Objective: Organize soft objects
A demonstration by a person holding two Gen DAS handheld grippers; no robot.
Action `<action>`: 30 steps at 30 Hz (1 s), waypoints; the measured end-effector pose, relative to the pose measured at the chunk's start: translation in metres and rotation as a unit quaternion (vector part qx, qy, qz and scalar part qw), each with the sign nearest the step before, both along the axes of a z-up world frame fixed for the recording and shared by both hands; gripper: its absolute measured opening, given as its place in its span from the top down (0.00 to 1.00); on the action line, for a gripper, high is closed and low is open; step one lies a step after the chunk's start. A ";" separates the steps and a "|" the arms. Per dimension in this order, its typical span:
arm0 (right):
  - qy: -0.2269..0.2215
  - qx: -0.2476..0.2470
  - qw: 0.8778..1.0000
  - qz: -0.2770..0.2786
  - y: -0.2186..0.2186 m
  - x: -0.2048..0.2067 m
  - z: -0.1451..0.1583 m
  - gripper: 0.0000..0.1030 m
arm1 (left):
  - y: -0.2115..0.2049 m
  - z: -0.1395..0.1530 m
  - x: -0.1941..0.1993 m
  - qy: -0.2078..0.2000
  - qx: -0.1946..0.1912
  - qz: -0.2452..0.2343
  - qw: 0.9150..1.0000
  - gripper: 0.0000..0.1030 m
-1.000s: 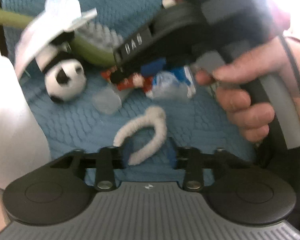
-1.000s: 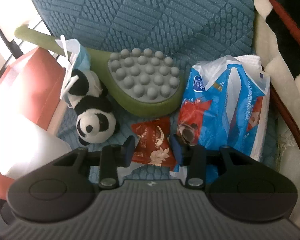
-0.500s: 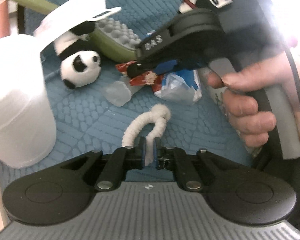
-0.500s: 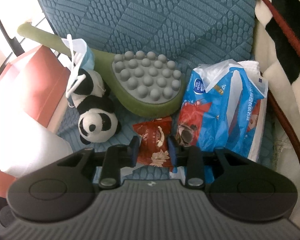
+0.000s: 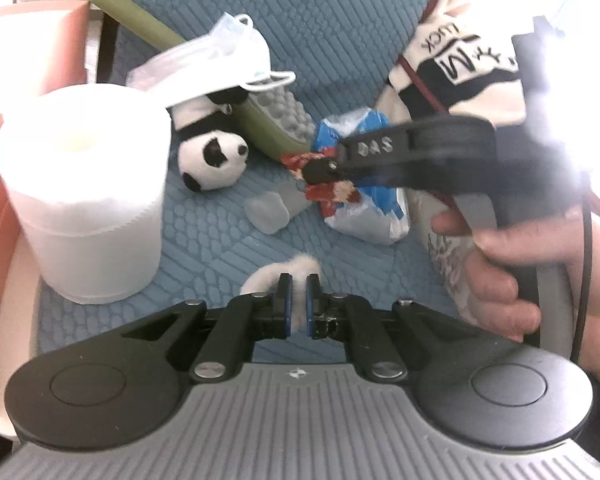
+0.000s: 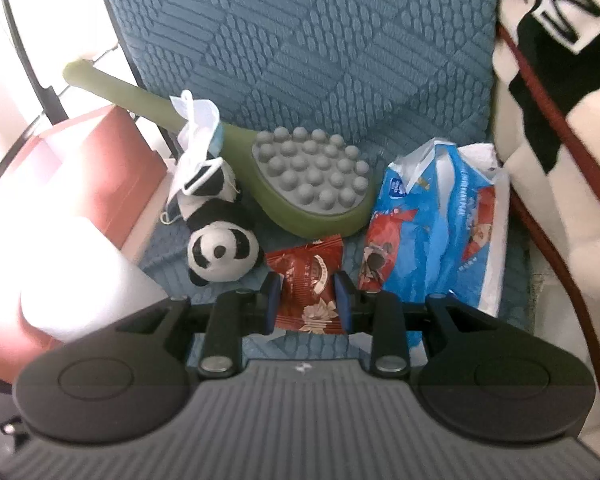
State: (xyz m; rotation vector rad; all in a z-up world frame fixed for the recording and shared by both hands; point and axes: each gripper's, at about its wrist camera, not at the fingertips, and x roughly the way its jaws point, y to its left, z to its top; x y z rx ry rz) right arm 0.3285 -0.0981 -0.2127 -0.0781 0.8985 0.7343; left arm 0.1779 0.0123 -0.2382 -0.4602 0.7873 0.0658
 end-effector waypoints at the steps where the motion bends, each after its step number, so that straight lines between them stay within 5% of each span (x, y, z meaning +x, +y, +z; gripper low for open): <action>1: -0.005 -0.002 1.000 -0.002 -0.002 -0.002 0.001 0.68 | 0.001 0.002 -0.001 -0.003 -0.002 0.004 1.000 0.92; 30: -0.067 0.020 0.996 -0.056 -0.045 -0.121 0.045 0.68 | 0.024 0.070 -0.064 -0.058 -0.016 0.037 0.998 0.93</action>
